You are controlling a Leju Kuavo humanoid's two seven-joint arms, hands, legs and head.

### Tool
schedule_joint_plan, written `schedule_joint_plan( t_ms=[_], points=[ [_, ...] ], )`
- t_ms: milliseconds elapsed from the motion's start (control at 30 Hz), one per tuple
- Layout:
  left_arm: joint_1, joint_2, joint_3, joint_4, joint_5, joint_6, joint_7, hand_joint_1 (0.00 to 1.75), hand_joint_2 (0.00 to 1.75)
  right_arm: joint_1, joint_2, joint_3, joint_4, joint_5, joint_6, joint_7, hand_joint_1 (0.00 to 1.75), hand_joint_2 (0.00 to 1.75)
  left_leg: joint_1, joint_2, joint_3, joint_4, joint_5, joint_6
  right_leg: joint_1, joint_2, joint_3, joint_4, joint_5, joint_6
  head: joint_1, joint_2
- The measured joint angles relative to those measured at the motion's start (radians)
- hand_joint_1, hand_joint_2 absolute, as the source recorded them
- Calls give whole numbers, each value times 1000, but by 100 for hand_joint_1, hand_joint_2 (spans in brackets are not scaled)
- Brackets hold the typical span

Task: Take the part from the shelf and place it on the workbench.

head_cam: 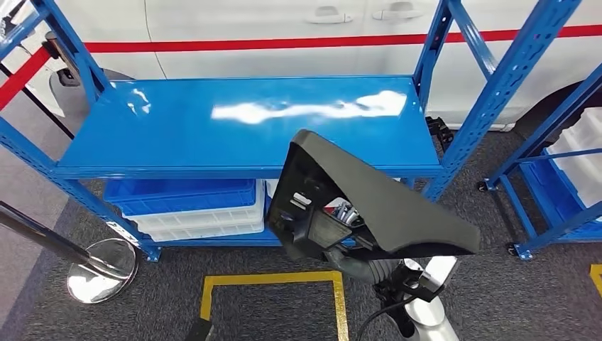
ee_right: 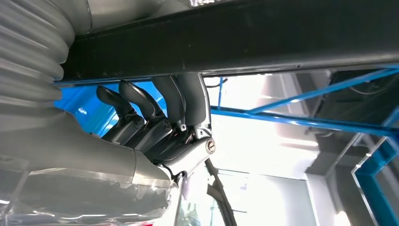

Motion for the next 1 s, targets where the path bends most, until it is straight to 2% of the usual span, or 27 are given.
schedule_joint_plan(
  t_ms=[67, 100, 133, 200, 233, 267, 300, 333, 367, 400, 433, 467, 500, 567, 600, 633, 667, 700, 733, 767, 800, 833, 867, 933, 967, 1000],
  points=[
    [5, 0, 0, 0, 2, 1, 0, 0, 175, -3, 4, -2, 6, 1, 4, -1, 175, 175, 5, -3, -9, 1, 4, -13, 1, -1, -18, 2, 14, -25, -1, 0],
    [7, 1, 0, 0, 2, 1, 0, 0, 175, -5, 6, -2, 8, 2, 6, -1, 175, 175, 8, -5, -18, 17, -19, -19, 1, -2, -28, 1, 25, -34, -1, 0],
    [10, 1, 0, 0, 1, 1, 0, 0, 175, -6, 8, -3, 10, 2, 7, -1, 175, 175, 9, -9, -30, 51, -59, -24, 1, -3, -42, 0, 37, -41, -1, 0],
    [11, 1, 0, 0, -2, 0, 0, 0, 175, -7, 11, -5, 12, 3, 9, -3, 175, 175, 10, -17, -61, 173, -163, -31, 5, -3, -71, 0, 61, -48, -1, 0],
    [10, 1, 0, 0, -4, -2, 1, 0, 175, -6, 12, -7, 13, 4, 10, -4, 175, 175, 10, -19, -70, 236, -196, -31, 8, -3, -86, 1, 72, -50, -1, 0],
    [10, 1, 0, 0, -5, -3, 3, 0, 175, -6, 13, -8, 14, 4, 11, -5, 175, 175, 10, -20, -67, 276, -207, -29, 11, -3, -99, 1, 83, -51, -1, 0],
    [9, 1, 0, 0, -6, -5, 5, 0, 175, -5, 13, -9, 15, 4, 11, -6, 175, 175, 9, -20, -47, 282, -197, -24, 15, -2, -112, 1, 93, -52, -1, 0],
    [9, 1, 0, 0, -7, -5, 7, 0, 175, -4, 14, -11, 15, 5, 11, -7, 175, 175, 6, -21, -8, 250, -174, -16, 19, -1, -123, 1, 103, -52, -1, 0],
    [7, 1, 0, 0, -7, -5, 8, 0, 175, -5, 14, -12, 15, 5, 11, -9, 175, 175, 2, -24, 47, 187, -154, -3, 21, -1, -132, 1, 113, -52, -1, 0],
    [4, 1, 0, 0, -7, -6, 9, 0, 175, -5, 15, -14, 15, 5, 11, -10, 175, 175, -4, -27, 106, 107, -151, 12, 23, 0, -140, 0, 123, -50, -1, 0],
    [0, 2, 0, -1, -6, -5, 10, 0, 175, -5, 17, -15, 15, 5, 11, -11, 175, 175, -8, -29, 153, 40, -153, 20, 22, 0, -143, -2, 133, -46, -1, 0],
    [-2, 3, 0, -1, -5, -5, 11, 0, 175, -6, 19, -16, 15, 6, 12, -11, 175, 175, -13, -31, 182, -8, -158, 26, 19, 0, -144, -7, 143, -41, -1, 0],
    [-3, 4, 0, -1, -4, -5, 12, 0, 175, -8, 22, -16, 15, 6, 13, -11, 175, 175, -16, -31, 191, -33, -160, 29, 16, 0, -144, -14, 154, -35, -1, 0],
    [-2, 4, 0, -1, 0, -3, 14, 0, 175, -12, 28, -17, 15, 8, 14, -10, 175, 175, -18, -28, 185, -56, -127, 34, 13, 0, -143, -32, 173, -23, -1, 0],
    [-2, 4, 0, -1, 1, -2, 15, 0, 175, -15, 30, -18, 15, 8, 15, -9, 175, 175, -16, -26, 180, -69, -109, 38, 14, 1, -148, -29, 159, -18, -1, 0],
    [-1, 3, 0, -1, 2, -2, 17, 0, 175, -18, 31, -20, 15, 8, 14, -7, 175, 175, -13, -24, 172, -80, -90, 41, 16, 1, -157, -8, 126, -15, -1, 0],
    [-1, 3, 0, -1, 2, -2, 21, 0, 175, -20, 31, -23, 16, 8, 14, -5, 175, 175, -10, -22, 160, -85, -74, 42, 16, 0, -170, 38, 75, -13, -1, 0],
    [0, 3, 0, -1, 3, -2, 26, 0, 175, -22, 31, -25, 15, 9, 15, -3, 175, 175, -10, -21, 144, -84, -62, 44, 16, 0, -185, 99, 23, -10, -1, 0],
    [1, 2, 0, -1, 3, -3, 32, 0, 175, -22, 31, -27, 15, 9, 15, -1, 175, 175, -11, -20, 126, -80, -52, 43, 16, 0, -197, 164, -14, -7, -1, 0],
    [3, 2, 0, -1, 4, -3, 38, 0, 175, -22, 31, -30, 16, 9, 15, 0, 175, 175, -11, -19, 107, -74, -42, 42, 16, 0, -200, 215, -27, -4, -1, 0],
    [5, 2, 0, -1, 5, -4, 43, 0, 175, -22, 31, -33, 16, 9, 15, 1, 175, 175, -11, -17, 88, -66, -34, 40, 16, -1, -190, 238, -17, -2, -1, 0],
    [7, 2, 0, -1, 6, -4, 49, 0, 175, -22, 31, -35, 16, 9, 15, 2, 175, 175, -10, -16, 69, -57, -27, 38, 16, -1, -164, 226, 8, -1, -1, 0],
    [9, 2, 0, -1, 9, -4, 55, 0, 175, -22, 31, -37, 16, 9, 15, 2, 175, 175, -10, -16, 51, -47, -21, 36, 16, -2, -120, 178, 34, -2, -1, 0],
    [15, 2, 1, -1, 17, -2, 71, 0, 175, -21, 32, -40, 14, 10, 16, 2, 175, 175, -10, -15, 23, -30, -10, 28, 20, -3, -26, 46, 35, -10, -1, 0],
    [18, 3, 2, -1, 21, 0, 80, 0, 175, -20, 33, -42, 12, 12, 17, 2, 175, 175, -10, -15, 16, -25, -4, 23, 23, -3, 2, -1, 25, -15, -1, 0],
    [23, 3, 3, -1, 25, 2, 89, 0, 175, -19, 34, -46, 9, 13, 18, 1, 175, 175, -9, -15, 13, -24, 3, 18, 27, -2, 13, -25, 15, -20, -1, 0]
  ],
)
